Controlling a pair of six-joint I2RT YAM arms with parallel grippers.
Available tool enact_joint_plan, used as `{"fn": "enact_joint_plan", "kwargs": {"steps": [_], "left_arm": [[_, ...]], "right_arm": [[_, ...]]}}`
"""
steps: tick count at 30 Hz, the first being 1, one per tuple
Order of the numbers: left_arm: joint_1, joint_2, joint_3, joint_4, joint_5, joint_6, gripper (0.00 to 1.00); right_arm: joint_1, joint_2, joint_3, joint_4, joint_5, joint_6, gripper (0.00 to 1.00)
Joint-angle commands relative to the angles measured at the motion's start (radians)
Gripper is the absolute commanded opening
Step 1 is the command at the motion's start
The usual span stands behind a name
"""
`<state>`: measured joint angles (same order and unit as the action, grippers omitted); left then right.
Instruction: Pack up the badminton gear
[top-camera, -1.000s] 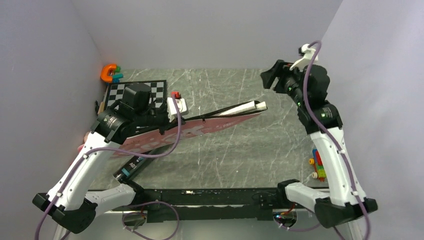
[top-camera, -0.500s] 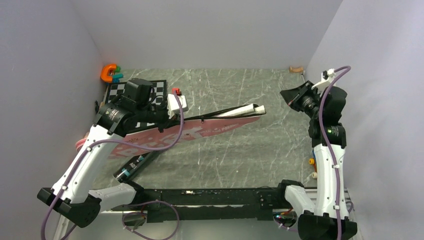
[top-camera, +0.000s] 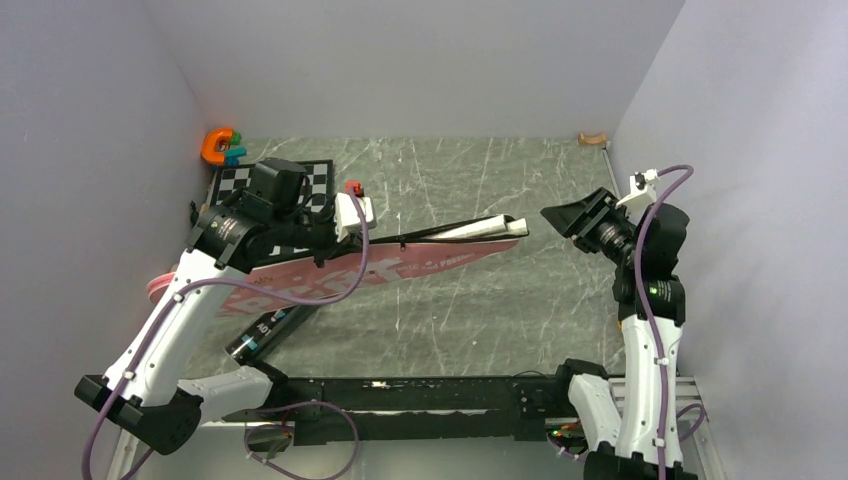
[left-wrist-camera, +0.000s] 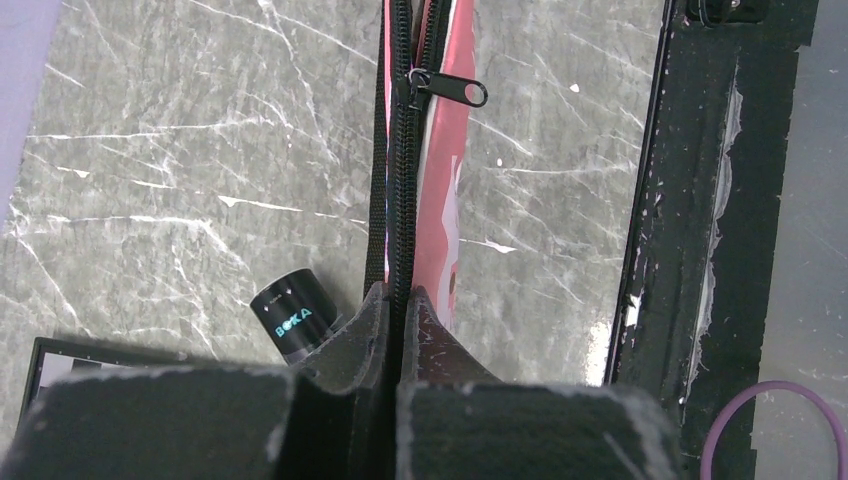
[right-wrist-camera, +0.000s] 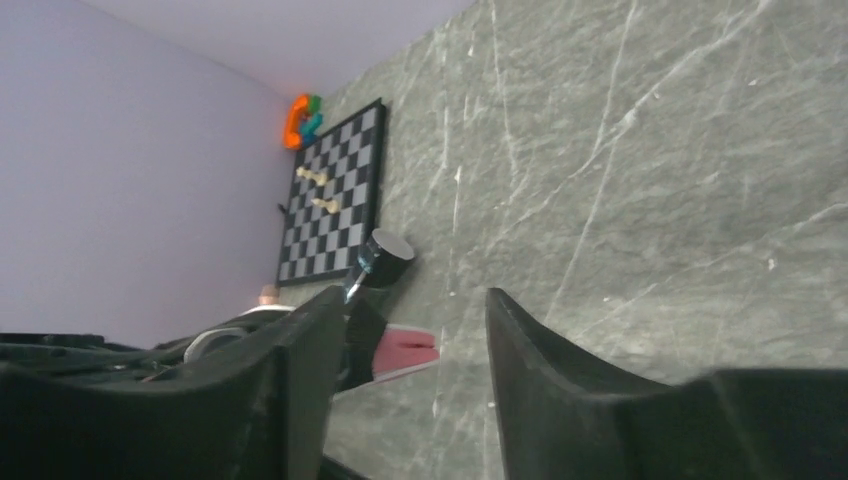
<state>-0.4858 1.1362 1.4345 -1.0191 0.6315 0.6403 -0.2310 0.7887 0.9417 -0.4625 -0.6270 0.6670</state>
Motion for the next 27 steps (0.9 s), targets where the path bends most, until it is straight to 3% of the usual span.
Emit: {"fn": "enact_joint_plan", "kwargs": {"steps": [1,3,4,7,9,11,27], "left_arm": [[0.004,-0.018,0.003,0.040,0.027,0.046,0.00],[0.005,-0.012,-0.005,0.036,0.027,0.051,0.00],[0.005,-0.010,-0.007,0.035,0.031,0.055,0.00],[0.005,-0.007,-0.004,0.036,0.043,0.053,0.00],[0.005,-0.002,0.001,0.035,0.046,0.049,0.00],[0.004,0.004,0.008,0.041,0.037,0.037,0.00],[0.004,0.020,0.027,0.059,0.030,0.005,0.00]], "right_arm": [[0.002,-0.038,0.011,-0.035,-0.025,0.017,0.70],[0.001,-0.058,-0.012,-0.028,-0.021,0.038,0.74],[0.001,-0.072,-0.024,-0.026,-0.012,0.048,0.65],[0.002,-0.087,-0.035,-0.026,0.007,0.060,0.17],[0.003,-0.087,-0.048,-0.006,-0.002,0.072,0.05],[0.002,-0.084,-0.053,0.008,-0.020,0.087,0.00],[0.080,-0.132,-0.091,-0.021,-0.048,0.136,0.00]]}}
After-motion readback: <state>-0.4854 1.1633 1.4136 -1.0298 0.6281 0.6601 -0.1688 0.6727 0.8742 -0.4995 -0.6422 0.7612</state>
